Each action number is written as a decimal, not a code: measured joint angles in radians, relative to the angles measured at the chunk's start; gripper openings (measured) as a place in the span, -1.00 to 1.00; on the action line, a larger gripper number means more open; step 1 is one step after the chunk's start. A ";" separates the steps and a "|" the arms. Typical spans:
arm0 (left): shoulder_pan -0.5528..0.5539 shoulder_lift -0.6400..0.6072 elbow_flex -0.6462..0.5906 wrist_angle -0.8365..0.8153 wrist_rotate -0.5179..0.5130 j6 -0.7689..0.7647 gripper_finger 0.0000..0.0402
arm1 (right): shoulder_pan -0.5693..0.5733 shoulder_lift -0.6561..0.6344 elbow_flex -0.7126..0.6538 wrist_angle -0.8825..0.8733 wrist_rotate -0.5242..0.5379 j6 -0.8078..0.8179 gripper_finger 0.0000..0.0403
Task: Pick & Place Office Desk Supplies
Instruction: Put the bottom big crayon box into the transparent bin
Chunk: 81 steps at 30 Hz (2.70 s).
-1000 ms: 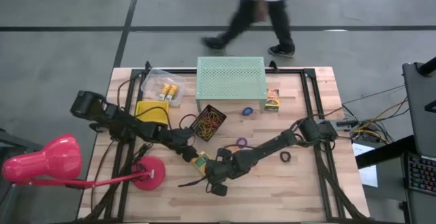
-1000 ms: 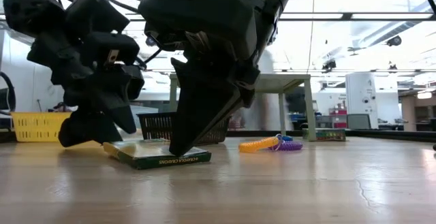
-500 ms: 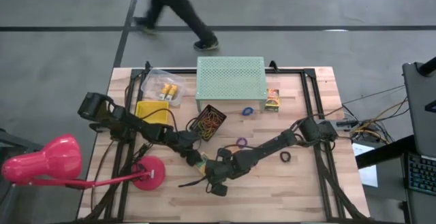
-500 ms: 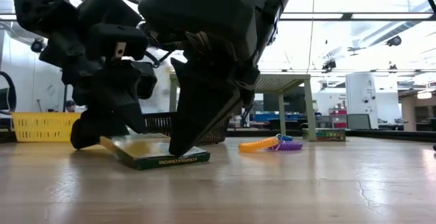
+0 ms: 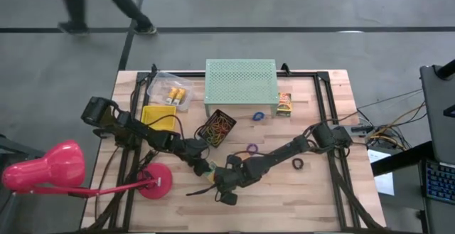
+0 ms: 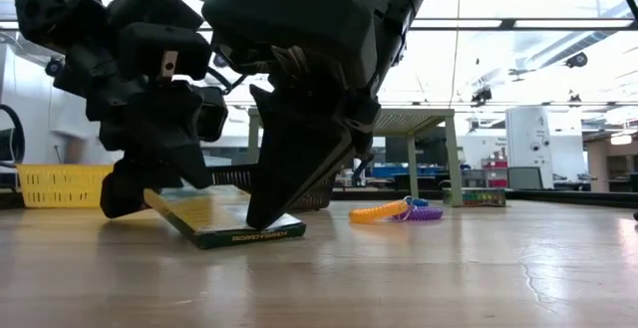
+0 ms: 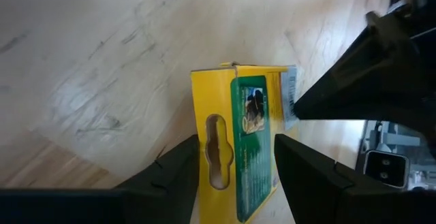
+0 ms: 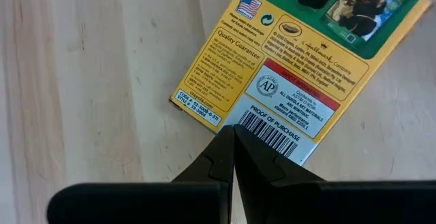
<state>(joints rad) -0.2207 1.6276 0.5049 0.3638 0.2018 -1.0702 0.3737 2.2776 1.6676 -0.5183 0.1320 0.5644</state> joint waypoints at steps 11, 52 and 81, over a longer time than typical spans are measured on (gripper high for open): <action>0.000 -0.001 0.000 0.015 -0.006 0.000 -0.14 | 0.000 0.000 0.000 0.003 0.000 0.000 -0.96; 0.000 -0.029 0.001 -0.005 -0.003 0.027 -0.62 | 0.078 -0.130 0.014 -0.228 0.303 0.101 -0.96; 0.000 -0.566 0.000 -0.331 -0.059 0.182 -0.62 | 0.087 -0.144 0.008 -0.547 0.391 0.394 -0.96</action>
<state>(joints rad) -0.2207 1.0615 0.5049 0.0329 0.1432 -0.8884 0.4603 2.1338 1.6754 -1.0652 0.5228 0.9580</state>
